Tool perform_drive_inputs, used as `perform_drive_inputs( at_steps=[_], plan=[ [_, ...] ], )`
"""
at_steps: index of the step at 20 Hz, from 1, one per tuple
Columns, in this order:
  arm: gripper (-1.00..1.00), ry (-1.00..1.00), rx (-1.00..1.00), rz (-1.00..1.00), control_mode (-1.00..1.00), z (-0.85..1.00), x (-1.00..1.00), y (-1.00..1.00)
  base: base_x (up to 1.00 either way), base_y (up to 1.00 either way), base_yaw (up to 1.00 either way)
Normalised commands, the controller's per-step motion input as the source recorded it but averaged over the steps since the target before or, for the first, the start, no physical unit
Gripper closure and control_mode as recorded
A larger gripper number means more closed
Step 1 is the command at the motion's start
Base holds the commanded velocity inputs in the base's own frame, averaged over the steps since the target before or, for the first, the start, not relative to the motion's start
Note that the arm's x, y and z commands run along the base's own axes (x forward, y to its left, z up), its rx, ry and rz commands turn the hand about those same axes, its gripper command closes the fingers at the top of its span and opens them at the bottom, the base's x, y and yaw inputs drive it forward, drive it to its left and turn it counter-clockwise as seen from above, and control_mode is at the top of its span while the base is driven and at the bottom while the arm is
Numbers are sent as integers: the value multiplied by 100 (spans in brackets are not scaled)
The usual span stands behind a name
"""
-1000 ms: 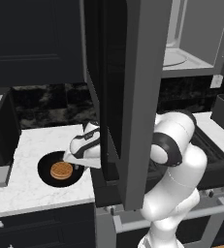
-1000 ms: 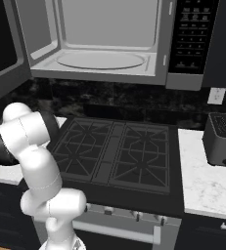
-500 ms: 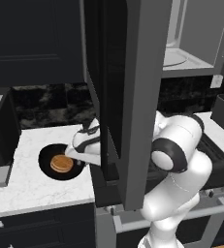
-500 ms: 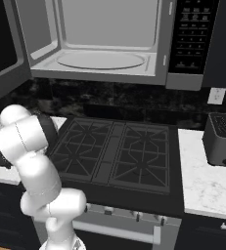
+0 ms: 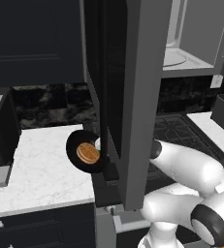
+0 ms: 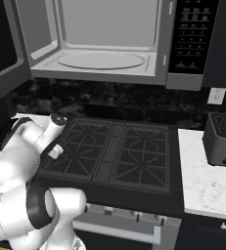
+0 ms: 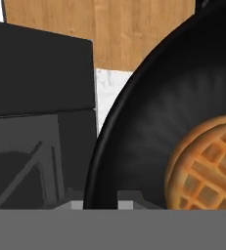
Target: Open the microwave, place the bowl with waffle inside the microwave, then close the microwave door and turn it on.
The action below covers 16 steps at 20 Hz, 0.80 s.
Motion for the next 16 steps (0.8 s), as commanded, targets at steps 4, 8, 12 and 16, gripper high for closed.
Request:
perform_drive_inputs(
  at_steps=[4, 8, 12, 16],
  plan=[
    [100, 3, -8, -32, -100, 86, -4, -100, 0, 0, 0],
    [100, -3, -27, -21, -100, 58, -10, -100, 0, 0, 0],
    [100, -12, -42, -5, -100, 14, -39, -100, 0, 0, 0],
    [100, -9, -37, 1, -100, 18, -56, -100, 0, 0, 0]
  ],
)
